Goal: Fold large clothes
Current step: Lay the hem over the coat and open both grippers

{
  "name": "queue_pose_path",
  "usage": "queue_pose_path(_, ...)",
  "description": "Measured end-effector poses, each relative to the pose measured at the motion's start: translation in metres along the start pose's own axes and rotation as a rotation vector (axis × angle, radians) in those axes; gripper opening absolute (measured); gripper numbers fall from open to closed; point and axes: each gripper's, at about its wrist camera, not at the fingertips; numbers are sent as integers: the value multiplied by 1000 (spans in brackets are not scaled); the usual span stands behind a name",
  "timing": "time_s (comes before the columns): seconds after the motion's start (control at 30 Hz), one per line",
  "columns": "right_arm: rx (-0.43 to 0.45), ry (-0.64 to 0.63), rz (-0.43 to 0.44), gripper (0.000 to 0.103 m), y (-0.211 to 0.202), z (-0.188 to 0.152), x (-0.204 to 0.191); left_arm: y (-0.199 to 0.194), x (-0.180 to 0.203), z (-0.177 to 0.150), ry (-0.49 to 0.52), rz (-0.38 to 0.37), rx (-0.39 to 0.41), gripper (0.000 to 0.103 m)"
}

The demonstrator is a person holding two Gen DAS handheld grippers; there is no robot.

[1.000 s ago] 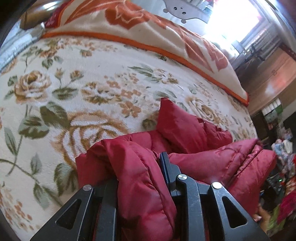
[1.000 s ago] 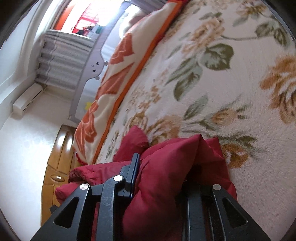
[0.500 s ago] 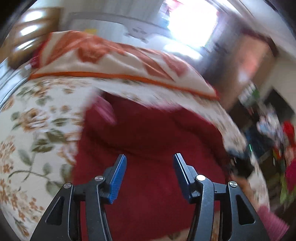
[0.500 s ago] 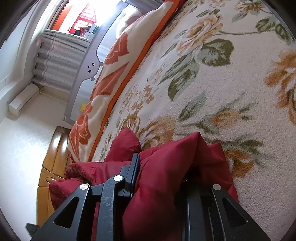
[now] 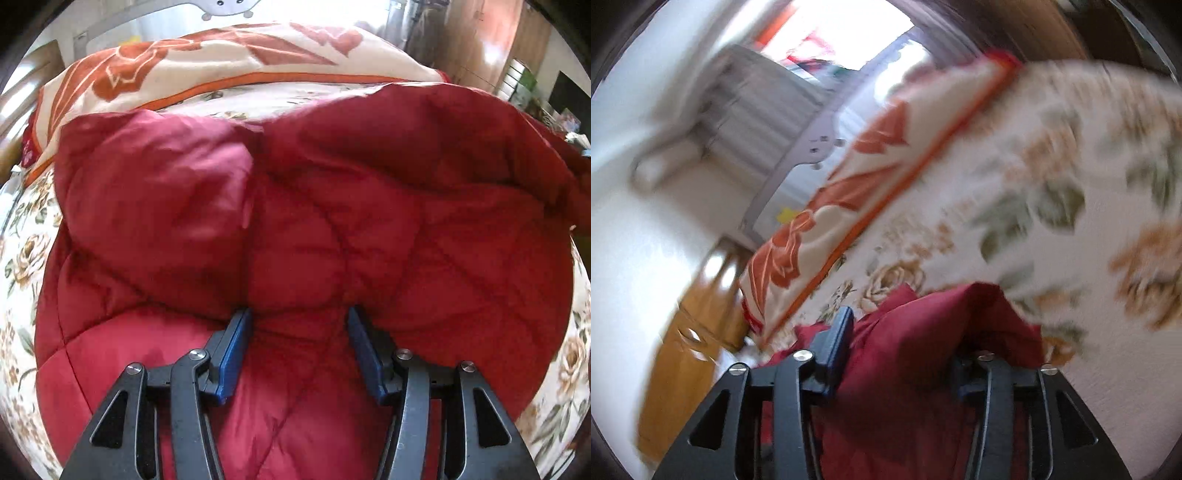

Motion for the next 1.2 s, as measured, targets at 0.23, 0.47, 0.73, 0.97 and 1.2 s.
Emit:
queue_pose_path(0.23, -47, -316, -115, 69, 11, -30, -63, 6, 2, 6, -14, 16, -14, 55)
queue_pose_path(0.47, -321, -415, -379, 67, 107, -20, -41, -18, -27, 16, -96, 83, 13, 46)
queue_pose_path(0.73, -382, -289, -398, 78, 144, 2, 11, 28, -119, 29, -355, 109, -58, 50)
queue_pose_path(0.97, -418, -193, -380, 87, 163, 9, 32, 54, -123, 39, -374, 133, -68, 55)
queue_pose_path(1.2, -409, -182, -375, 88, 164, 6, 36, 41, -119, 31, -365, 145, -56, 55)
Point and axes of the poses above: each gripper's, at about its wrist camera, not at the fingertips, and y roughly the way its jaws point, x to its right, z to its top, and after that the axes turned 13 degrees about -x, right-handed
